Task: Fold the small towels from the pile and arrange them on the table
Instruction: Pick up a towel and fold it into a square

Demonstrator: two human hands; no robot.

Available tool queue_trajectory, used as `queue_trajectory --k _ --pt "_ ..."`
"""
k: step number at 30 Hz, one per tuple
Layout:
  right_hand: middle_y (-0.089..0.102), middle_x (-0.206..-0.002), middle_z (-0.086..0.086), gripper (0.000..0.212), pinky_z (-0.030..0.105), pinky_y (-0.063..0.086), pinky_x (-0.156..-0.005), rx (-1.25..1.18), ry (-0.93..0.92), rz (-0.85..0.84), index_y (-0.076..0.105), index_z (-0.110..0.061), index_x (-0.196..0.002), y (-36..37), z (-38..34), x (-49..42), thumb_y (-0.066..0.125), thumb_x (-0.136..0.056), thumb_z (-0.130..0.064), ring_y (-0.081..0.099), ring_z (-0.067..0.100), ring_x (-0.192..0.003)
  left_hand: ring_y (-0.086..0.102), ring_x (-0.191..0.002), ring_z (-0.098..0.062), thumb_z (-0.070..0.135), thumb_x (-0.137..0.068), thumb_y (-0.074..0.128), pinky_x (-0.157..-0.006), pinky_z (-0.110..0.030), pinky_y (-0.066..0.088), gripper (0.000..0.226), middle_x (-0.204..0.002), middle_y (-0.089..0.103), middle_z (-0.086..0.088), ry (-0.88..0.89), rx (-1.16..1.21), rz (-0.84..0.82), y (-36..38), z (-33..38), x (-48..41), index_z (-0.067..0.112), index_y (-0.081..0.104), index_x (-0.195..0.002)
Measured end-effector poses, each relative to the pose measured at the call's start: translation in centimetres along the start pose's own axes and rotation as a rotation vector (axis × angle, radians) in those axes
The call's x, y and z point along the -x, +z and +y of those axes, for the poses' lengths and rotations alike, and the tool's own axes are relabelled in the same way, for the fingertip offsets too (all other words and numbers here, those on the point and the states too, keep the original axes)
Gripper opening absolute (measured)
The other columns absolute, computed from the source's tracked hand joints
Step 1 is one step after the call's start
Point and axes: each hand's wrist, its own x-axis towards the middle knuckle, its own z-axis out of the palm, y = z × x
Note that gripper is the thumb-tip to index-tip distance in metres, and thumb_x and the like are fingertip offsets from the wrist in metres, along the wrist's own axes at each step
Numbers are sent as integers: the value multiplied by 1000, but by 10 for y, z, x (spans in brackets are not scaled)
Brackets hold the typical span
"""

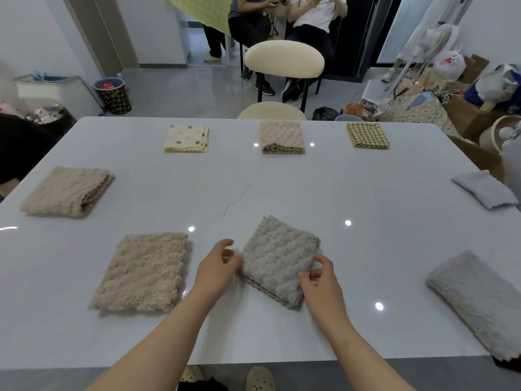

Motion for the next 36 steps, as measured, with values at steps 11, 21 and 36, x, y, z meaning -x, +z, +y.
queue_trajectory --k 11,21,36 --pt "44 -119 -1 50 25 42 -74 48 35 66 28 -23 -140 -20 12 -10 47 -94 -24 50 13 -97 53 -97 -17 22 -90 53 -75 -27 42 39 -112 50 2 -17 -106 -87 26 17 13 17 42 -128" --pt "48 -110 -1 41 20 39 -65 31 56 99 39 -20 -133 -39 19 -13 50 -93 -22 49 7 -83 53 -94 -17 17 -85 62 -85 -31 48 52 -92 47 8 28 -91 -201 52 21 16 18 39 -132" --pt "52 -94 -11 36 25 44 -65 42 46 46 44 -20 -127 -36 15 -21 52 -92 -23 55 9 -81 53 -77 -12 12 -84 63 -65 -18 44 32 -84 53 5 -11 -27 -174 45 13 2 21 51 -112"
